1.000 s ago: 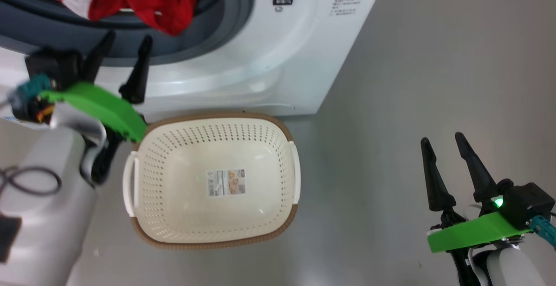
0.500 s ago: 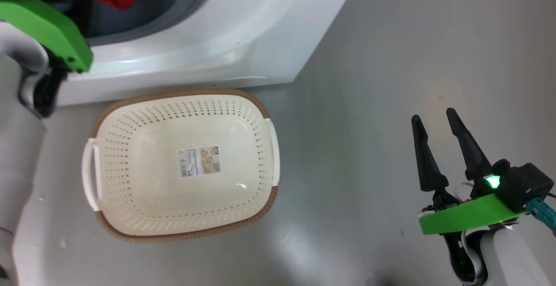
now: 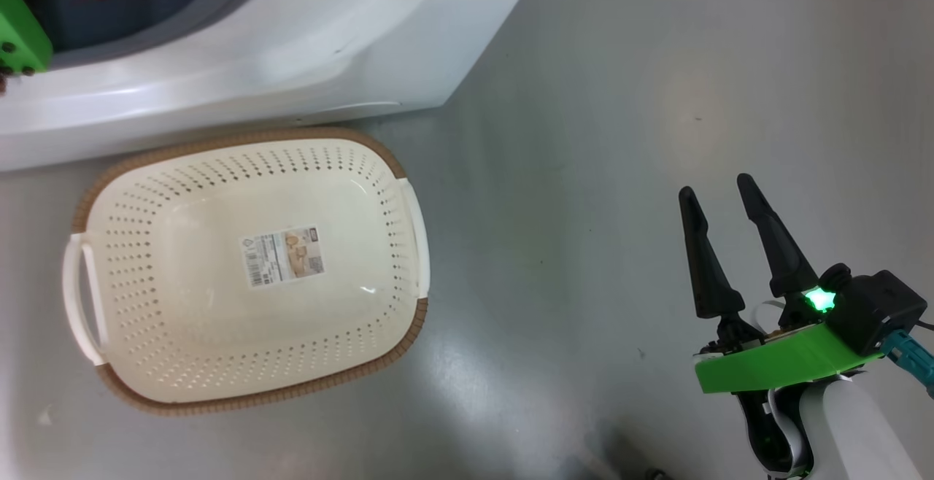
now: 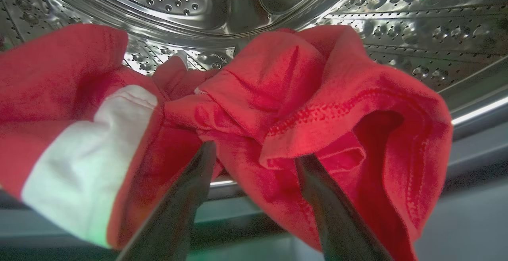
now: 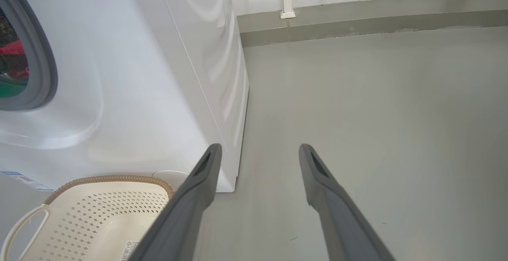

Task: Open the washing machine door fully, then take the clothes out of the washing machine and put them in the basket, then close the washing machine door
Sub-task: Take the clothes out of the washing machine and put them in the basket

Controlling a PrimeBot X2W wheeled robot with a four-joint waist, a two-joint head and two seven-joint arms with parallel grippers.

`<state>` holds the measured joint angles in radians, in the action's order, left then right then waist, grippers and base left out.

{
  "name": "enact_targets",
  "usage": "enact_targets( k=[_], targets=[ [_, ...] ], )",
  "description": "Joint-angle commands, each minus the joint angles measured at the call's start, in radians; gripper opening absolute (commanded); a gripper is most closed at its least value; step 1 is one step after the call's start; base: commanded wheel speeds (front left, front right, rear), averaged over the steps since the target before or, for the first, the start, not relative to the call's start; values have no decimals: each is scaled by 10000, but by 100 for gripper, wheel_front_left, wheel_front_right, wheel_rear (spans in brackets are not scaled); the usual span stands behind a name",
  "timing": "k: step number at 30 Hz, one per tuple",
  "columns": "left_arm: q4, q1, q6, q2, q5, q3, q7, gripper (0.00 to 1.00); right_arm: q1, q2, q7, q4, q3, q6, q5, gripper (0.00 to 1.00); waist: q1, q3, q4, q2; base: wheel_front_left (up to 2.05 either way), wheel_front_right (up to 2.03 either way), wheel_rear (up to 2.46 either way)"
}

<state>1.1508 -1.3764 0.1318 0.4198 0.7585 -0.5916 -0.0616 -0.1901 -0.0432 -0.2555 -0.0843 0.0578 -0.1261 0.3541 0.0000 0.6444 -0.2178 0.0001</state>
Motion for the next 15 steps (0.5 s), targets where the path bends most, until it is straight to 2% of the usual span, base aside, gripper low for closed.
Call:
enact_targets(
  k=[1,8,9,10,11,12,13,15],
  targets=[
    [-45,-270,-11,505,71,0,-1,100,-36,-70,-63,269,222,-46,50,100,0,198,-161,-1,0,0,0],
    [70,-441,-11,553,297,-432,30,100,-45,-70,-63,339,275,-46,64,100,0,317,-210,-1,0,0,0],
    [80,-451,-11,559,338,-477,-6,97,-57,-70,-63,345,285,-46,62,100,0,318,-211,-1,0,0,0],
    [76,-451,-11,563,361,-551,-19,83,-68,-70,-63,351,297,-46,62,100,0,315,-216,-1,0,0,0],
    [73,-453,-11,570,389,-621,-26,43,-80,-70,-63,358,309,-46,61,100,0,315,-219,-1,0,0,0],
    [58,-450,-11,568,430,-688,-27,18,-91,-70,-63,367,315,-46,55,100,0,314,-217,-1,0,0,0],
    [6,-444,-11,567,473,-762,-54,0,-98,-70,-63,380,309,-46,52,100,0,313,-210,-1,0,0,0],
    [-77,-436,-11,565,591,-868,-158,0,-108,-70,-63,402,288,-46,42,100,0,310,-186,-1,0,0,0]
  ],
)
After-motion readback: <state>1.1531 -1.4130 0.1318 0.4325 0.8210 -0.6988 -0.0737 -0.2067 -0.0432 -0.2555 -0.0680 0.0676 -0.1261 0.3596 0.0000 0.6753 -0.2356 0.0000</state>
